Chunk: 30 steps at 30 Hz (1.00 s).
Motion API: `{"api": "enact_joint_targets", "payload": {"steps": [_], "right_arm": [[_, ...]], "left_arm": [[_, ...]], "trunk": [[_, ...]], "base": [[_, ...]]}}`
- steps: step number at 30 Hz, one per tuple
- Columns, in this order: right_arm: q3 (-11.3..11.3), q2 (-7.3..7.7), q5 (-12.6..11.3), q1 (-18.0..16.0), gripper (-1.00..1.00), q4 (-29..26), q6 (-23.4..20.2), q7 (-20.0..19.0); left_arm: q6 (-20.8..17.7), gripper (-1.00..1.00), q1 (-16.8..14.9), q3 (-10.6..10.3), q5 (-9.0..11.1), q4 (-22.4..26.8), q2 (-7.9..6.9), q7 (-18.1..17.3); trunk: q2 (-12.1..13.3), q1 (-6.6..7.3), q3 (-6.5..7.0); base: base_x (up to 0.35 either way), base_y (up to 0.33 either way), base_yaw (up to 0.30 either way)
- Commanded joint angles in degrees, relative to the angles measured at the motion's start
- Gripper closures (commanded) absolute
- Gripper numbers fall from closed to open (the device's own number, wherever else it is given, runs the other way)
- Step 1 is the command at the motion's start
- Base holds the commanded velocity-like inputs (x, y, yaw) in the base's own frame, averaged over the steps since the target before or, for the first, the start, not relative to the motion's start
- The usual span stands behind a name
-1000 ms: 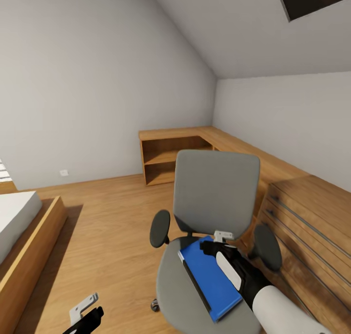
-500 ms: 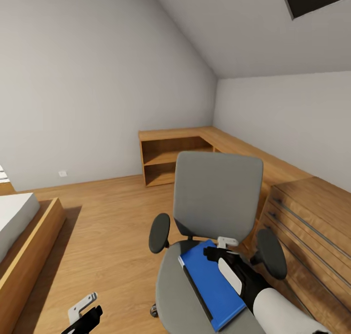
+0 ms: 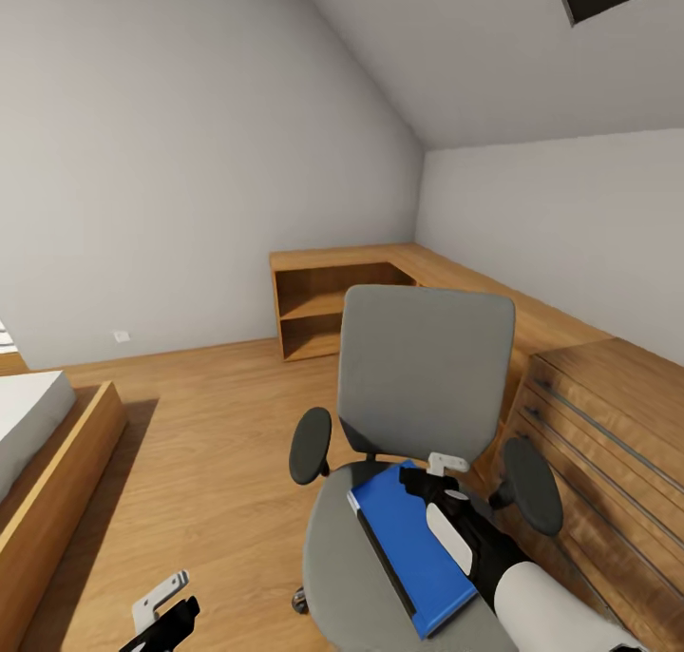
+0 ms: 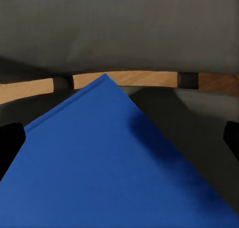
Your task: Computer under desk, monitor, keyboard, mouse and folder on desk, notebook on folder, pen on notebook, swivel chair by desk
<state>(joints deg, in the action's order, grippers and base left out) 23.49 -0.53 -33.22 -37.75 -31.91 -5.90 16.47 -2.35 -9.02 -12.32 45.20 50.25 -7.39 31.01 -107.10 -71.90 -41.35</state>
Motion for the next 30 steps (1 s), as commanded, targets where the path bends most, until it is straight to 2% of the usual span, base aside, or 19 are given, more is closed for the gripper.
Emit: {"api": "enact_joint_targets", "payload": {"steps": [1, 5, 7, 11, 19, 30], "right_arm": [[0.0, 0.38, -0.7, 0.0, -1.00, 0.2, -0.6, 0.2], [-1.3, 0.72, -2.0, 0.0, -1.00, 0.5, -1.8, -1.1], [-1.9, 0.21, -1.6, 0.0, -1.00, 0.3, -1.5, -1.8], [-1.1, 0.05, -0.5, 0.0, -1.00, -0.1, -0.2, -0.5], [-0.6, 0.09, -0.2, 0.0, -1.00, -0.2, 0.8, 1.5], [-0.6, 0.09, -0.2, 0.0, -1.00, -0.3, 0.8, 1.6]], "left_arm": [[-0.2, -1.00, 0.0, -0.5, 0.1, -0.1, 0.01, 0.7], [-0.2, -1.00, 0.0, -0.4, 0.0, 0.4, 0.58, 0.4], [-0.2, -1.00, 0.0, -0.4, -0.1, 0.5, 0.74, 0.4], [-0.3, -1.00, 0.0, -0.3, -0.1, 1.6, 1.14, 0.4], [-0.4, -1.00, 0.0, -0.3, -0.1, 2.6, 1.23, 0.4], [-0.4, -1.00, 0.0, -0.3, -0.1, 2.7, 1.24, 0.4]], "trunk": [[0.0, 0.01, -0.06], [0.0, 0.01, -0.06], [0.0, 0.01, -0.06], [0.0, 0.01, -0.06], [0.0, 0.01, -0.06], [-4.4, -2.41, -2.03]], "base": [[0.000, 0.000, 0.000], [0.000, 0.000, 0.000], [0.000, 0.000, 0.000], [0.000, 0.000, 0.000], [0.000, 0.000, 0.000], [0.000, 0.000, 0.000]]}}
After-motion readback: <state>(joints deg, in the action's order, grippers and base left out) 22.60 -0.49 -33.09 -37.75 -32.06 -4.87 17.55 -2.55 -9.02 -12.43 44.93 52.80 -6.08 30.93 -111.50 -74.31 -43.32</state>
